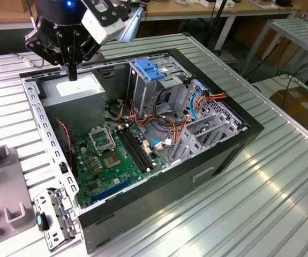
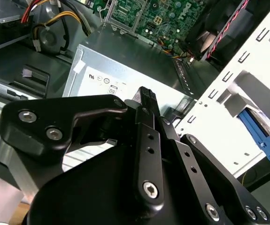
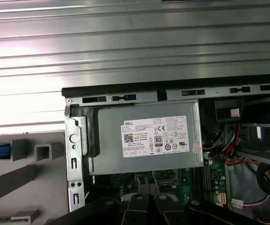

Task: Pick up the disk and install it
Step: 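Reach for the disk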

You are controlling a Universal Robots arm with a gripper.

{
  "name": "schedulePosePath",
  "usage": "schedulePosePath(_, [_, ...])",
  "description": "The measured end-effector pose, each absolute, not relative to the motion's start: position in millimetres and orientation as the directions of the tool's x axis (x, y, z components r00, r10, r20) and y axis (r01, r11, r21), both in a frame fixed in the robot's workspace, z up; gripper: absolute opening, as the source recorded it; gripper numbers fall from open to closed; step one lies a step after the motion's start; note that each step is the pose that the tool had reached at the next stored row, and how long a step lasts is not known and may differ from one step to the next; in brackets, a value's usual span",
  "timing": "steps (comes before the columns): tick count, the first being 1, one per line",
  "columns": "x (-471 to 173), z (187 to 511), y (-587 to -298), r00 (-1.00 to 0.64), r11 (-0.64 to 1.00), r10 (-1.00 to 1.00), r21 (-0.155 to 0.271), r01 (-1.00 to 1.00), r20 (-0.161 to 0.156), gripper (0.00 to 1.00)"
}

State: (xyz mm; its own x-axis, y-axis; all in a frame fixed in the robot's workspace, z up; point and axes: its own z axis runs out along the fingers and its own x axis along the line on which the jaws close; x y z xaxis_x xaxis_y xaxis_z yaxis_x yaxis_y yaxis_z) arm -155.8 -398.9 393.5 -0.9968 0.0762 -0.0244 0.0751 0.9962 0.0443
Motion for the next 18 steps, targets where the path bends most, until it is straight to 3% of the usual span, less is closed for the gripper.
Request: schedulePosePath(18, [-195, 393, -399, -0.997, 0.996, 0.076, 0.044, 0.075, -0.024, 0.11])
